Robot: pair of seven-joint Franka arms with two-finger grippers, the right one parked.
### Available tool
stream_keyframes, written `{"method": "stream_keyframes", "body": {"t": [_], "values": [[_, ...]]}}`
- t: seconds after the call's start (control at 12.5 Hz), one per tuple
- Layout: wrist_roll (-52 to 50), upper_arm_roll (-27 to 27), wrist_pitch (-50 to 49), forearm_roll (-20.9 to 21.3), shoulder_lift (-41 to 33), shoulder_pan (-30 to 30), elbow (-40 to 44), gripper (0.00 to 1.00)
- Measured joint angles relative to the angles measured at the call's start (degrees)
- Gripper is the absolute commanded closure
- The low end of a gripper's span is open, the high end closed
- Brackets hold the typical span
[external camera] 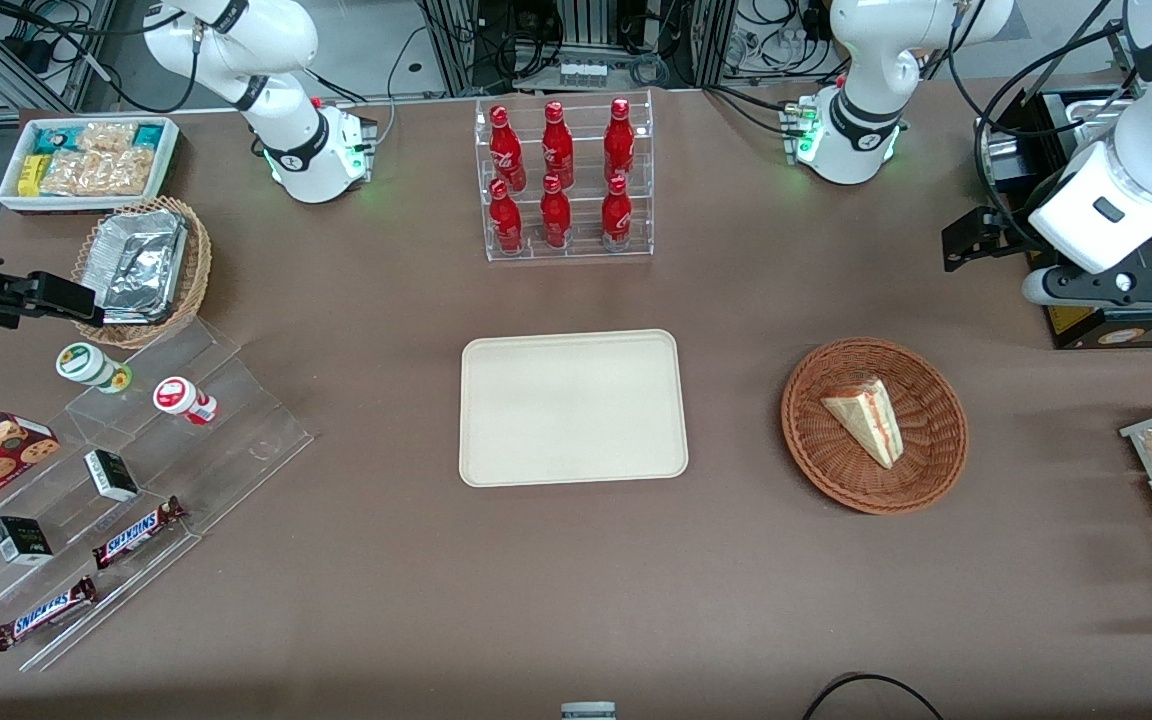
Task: Place sandwich from basket to tray
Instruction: 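Move the left gripper over the wrapped sandwich in the wicker basket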
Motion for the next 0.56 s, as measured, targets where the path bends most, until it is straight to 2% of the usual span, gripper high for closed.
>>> {"method": "stream_keyframes", "body": {"t": [0.56], "values": [[0.0, -0.1, 3.8, 0.0, 0.9, -0.2, -2.6, 0.0]]}}
